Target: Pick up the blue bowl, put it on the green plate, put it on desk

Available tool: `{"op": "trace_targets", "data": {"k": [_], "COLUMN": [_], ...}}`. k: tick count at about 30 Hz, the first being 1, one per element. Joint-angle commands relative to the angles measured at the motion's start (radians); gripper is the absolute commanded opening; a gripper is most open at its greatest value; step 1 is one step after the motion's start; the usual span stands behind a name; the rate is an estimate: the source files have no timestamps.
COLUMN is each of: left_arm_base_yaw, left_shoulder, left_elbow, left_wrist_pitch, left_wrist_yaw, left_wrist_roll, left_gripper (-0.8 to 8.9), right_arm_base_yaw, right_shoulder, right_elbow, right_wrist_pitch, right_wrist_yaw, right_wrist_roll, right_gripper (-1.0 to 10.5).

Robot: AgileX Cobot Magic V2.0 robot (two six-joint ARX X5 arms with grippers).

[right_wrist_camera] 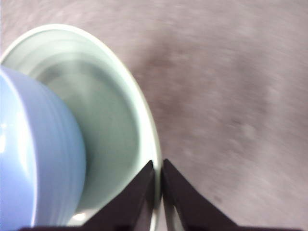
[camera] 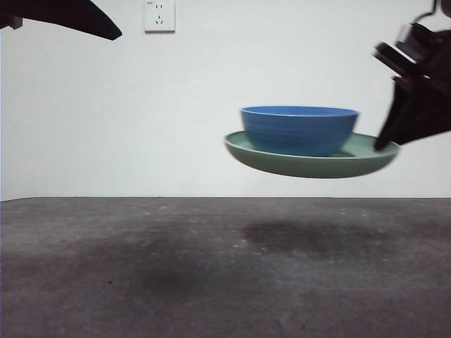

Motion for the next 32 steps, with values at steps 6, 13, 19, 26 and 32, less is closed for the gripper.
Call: {"op": "trace_targets", "data": {"k": [6, 13, 19, 26, 32], "left_arm_base_yaw": [-0.008, -0.008, -0.008, -0.008, -0.008], "left_shoulder": [0.005, 0.005, 0.005, 0.005, 0.005], "left_elbow": [0.008, 0.008, 0.008, 0.008, 0.008], "left_wrist_pitch": [0.007, 0.005, 0.004, -0.001, -0.016], "left_wrist_yaw": [0.005, 0.005, 0.005, 0.005, 0.005], "left_wrist_roll": [0.012, 0.011, 0.011, 0.011, 0.011], "left_gripper": [2.23, 2.23, 2.23, 2.23, 2.23], "right_arm_base_yaw": [0.154, 0.257, 0.307, 0.320, 0.320], "right_shoulder": [0.066, 0.188, 0.304, 0.414, 0.436], "right_elbow": [0.102, 0.130, 0.130, 0.130, 0.130], "right_wrist_pitch": [0.030, 0.105, 0.191, 0.241, 0.240], "right_wrist_yaw": [0.064, 0.092, 0.093, 0.107, 0.123], "right_wrist_roll": [0.068, 0.119, 0.163, 0.180, 0.177], "right_gripper": [0.1, 0.1, 0.1, 0.1, 0.1]}}
